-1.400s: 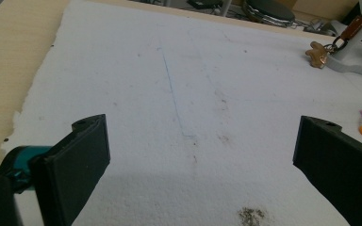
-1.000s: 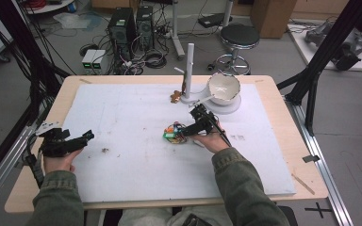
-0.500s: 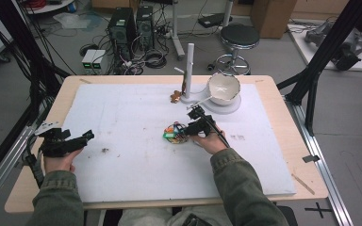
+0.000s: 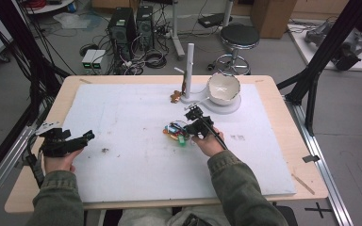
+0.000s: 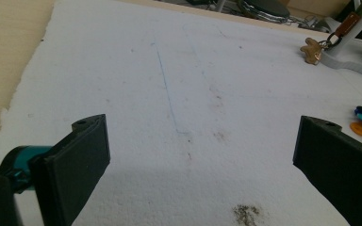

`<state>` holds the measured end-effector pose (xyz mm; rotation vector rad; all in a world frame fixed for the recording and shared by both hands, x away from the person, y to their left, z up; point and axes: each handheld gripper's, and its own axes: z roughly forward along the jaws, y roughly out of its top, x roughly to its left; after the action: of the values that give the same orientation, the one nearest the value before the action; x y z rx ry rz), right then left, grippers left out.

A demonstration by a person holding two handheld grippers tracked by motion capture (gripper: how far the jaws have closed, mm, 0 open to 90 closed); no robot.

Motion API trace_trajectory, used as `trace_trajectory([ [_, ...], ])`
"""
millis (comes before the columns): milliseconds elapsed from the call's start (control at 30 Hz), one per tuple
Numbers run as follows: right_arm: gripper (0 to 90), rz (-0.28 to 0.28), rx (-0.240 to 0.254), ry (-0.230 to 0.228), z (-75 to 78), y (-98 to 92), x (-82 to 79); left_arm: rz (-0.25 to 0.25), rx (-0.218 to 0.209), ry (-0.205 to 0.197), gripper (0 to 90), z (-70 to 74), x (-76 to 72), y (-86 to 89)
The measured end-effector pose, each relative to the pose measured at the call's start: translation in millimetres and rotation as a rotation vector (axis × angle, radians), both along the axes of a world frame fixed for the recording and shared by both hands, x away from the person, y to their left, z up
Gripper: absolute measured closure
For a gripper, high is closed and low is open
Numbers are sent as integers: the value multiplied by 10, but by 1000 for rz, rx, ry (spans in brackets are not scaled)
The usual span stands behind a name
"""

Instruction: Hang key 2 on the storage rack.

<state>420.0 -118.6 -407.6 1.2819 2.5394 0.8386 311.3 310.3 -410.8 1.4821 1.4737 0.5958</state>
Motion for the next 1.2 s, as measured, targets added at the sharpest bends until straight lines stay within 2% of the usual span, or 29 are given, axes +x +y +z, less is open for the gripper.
trace_trajectory([
  [167, 870, 0, 18, 16, 11, -32, 7, 2, -1, 0, 48, -1, 1, 2],
  [467, 871, 10, 48, 1, 80, -98, -11, 1, -1, 0, 48, -1, 1, 4],
  [767, 871, 23, 127, -14, 195, -197, -40, 2, -1, 1, 48, 0, -1, 4],
  [1200, 871, 8, 234, -20, 311, -318, -34, 3, -1, 3, 48, 0, -3, 7],
])
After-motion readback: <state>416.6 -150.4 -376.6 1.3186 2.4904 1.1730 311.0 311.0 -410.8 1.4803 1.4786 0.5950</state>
